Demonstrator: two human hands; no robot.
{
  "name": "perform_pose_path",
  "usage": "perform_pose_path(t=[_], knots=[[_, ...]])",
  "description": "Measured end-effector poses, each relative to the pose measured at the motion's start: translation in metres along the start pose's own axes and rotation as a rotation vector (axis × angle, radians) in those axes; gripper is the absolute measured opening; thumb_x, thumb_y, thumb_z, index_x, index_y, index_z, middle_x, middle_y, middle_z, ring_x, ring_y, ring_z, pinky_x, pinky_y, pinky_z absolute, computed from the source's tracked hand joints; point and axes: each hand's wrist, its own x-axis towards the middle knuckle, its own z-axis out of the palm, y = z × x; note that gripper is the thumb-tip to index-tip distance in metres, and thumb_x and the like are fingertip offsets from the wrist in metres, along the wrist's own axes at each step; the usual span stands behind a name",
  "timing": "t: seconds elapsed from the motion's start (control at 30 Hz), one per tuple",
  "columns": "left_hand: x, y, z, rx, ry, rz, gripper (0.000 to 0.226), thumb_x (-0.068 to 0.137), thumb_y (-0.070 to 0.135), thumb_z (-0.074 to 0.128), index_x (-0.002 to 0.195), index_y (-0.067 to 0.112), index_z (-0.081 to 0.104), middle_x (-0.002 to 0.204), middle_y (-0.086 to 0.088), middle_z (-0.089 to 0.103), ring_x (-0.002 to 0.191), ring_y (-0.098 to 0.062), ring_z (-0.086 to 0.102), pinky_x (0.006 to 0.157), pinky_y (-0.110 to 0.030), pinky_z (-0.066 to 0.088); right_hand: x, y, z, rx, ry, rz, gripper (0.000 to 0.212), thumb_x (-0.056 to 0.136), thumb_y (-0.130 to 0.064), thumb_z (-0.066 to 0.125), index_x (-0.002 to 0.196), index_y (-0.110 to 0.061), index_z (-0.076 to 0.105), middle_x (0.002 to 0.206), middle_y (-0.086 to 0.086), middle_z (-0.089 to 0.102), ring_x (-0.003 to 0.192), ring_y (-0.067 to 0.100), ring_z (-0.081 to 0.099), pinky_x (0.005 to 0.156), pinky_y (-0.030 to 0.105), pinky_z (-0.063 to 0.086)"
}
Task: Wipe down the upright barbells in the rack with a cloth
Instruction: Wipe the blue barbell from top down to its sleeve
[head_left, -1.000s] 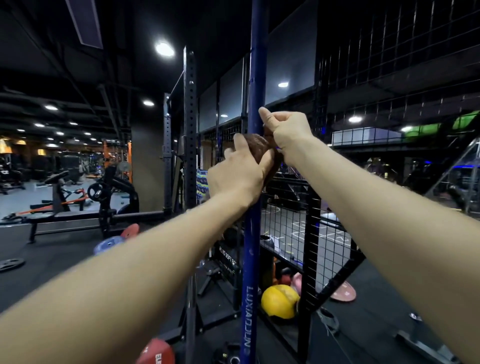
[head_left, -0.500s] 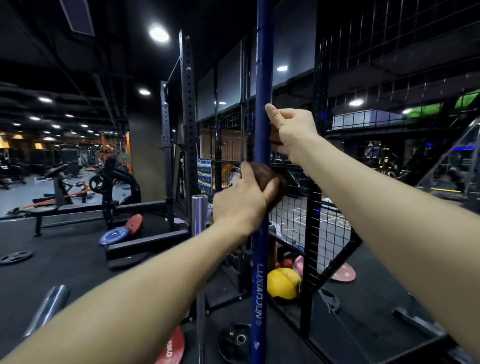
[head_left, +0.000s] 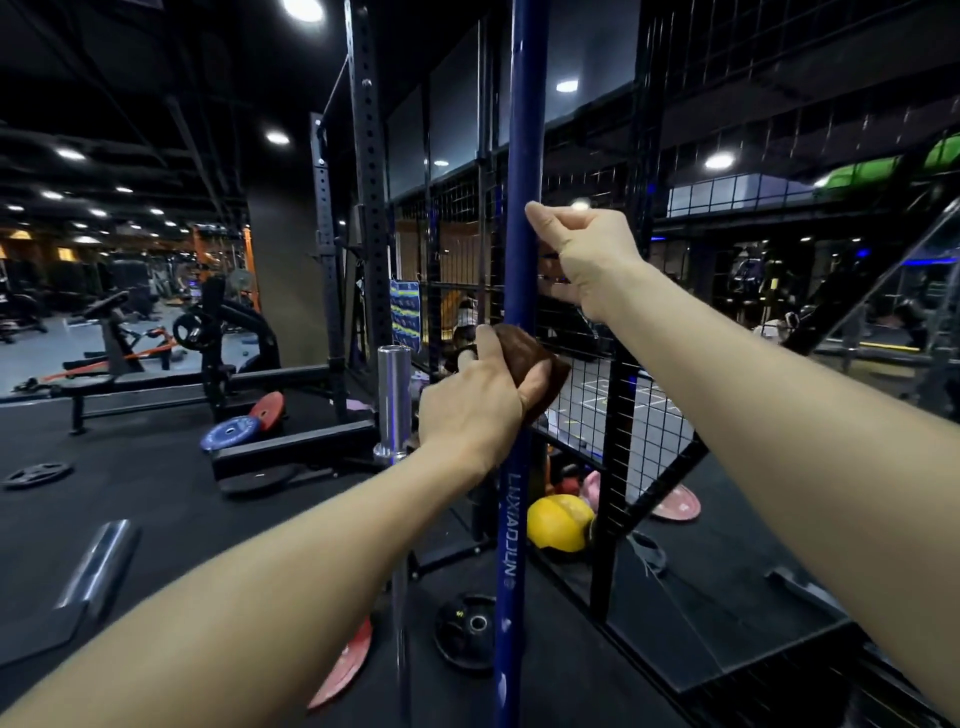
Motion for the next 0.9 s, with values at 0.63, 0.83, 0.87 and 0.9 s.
perform_pose_path(t=[0.63,0.83,0.87,0.9], knots=[[-0.034,-0.013,0.030,0.055,-0.106,0.017,0.075,0.090,0.067,0.026,0.142,0.013,0.017,0.123,-0.010,0.054,0.099,-0.035,0.062,0.065,-0.036,0.034,-0.014,0.020,0.000,0.089,0.033,0.067,0.011,0.087,-0.026,0.068,0.080,-0.017,0.068,0.085,0.003,0.071,0.084,0.023,0.070,0.063,0.033,0.058],[0.008,-0.008,-0.013,-0.012,0.015,0.050,0.071,0.090,0.069,0.025,0.137,0.016,0.023,0.119,-0.012,0.058,0.097,-0.035,0.062,0.066,-0.035,0.033,-0.024,0.016,0.001,0.047,0.002,0.076,0.011,0.088,-0.026,0.066,0.081,-0.018,0.065,0.078,-0.004,0.066,0.069,0.010,0.064,0.057,0.024,0.054],[0.016,-0.006,-0.017,-0.016,0.045,0.040,0.071,0.090,0.068,0.025,0.138,0.015,0.023,0.119,-0.012,0.058,0.096,-0.035,0.062,0.066,-0.035,0.034,-0.022,0.017,0.002,0.029,0.008,0.067,0.012,0.088,-0.027,0.066,0.079,-0.020,0.065,0.077,-0.006,0.064,0.067,0.007,0.061,0.056,0.022,0.052],[0.020,-0.003,-0.018,-0.015,0.069,0.023,0.071,0.091,0.067,0.024,0.139,0.015,0.022,0.121,-0.012,0.057,0.097,-0.036,0.062,0.067,-0.036,0.034,-0.020,0.018,0.002,0.015,0.014,0.060,0.013,0.088,-0.029,0.067,0.078,-0.021,0.064,0.076,-0.008,0.063,0.067,0.006,0.059,0.056,0.021,0.051]])
